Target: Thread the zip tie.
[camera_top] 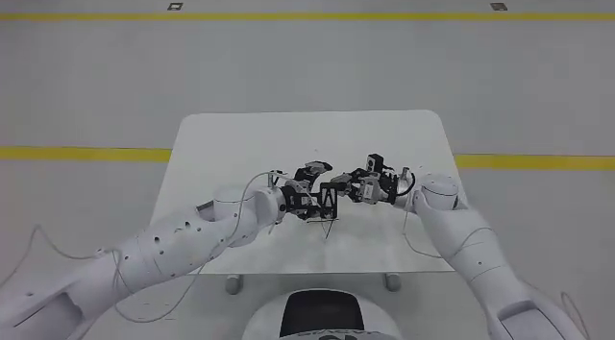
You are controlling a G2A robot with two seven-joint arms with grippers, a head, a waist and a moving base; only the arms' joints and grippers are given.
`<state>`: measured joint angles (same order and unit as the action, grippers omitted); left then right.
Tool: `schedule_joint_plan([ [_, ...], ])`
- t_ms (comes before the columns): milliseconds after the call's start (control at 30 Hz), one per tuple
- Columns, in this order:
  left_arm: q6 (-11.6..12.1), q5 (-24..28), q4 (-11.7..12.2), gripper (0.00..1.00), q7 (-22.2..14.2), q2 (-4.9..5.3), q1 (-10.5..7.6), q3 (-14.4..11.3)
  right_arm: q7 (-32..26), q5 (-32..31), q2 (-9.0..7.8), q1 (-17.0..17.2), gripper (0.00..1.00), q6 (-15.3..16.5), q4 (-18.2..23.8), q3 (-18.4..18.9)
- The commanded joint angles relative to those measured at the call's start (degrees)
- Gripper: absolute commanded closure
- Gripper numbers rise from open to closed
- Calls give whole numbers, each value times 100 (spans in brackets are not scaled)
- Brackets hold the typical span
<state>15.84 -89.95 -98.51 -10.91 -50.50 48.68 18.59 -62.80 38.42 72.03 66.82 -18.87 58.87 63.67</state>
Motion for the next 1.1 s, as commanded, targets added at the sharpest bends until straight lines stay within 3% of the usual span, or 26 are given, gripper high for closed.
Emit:
schedule_joint_plan([
  [0,4,0,0,0,-4,0,-1,0,-3,1,1,-1,100,-2,-4,-1],
  [333,-83,0,36,0,18,-20,127,140,397,16,-34,187,100,80,307,60],
  [367,-83,0,29,7,4,-19,130,147,418,9,-40,201,100,85,334,68],
  [467,-85,0,13,51,-36,-17,135,160,477,-16,-61,242,100,86,414,92],
  [800,-67,0,-2,75,-19,-8,87,127,563,-28,-112,324,100,82,573,133],
  [1067,-100,0,28,80,4,-13,21,65,581,-33,-142,338,100,75,652,129],
])
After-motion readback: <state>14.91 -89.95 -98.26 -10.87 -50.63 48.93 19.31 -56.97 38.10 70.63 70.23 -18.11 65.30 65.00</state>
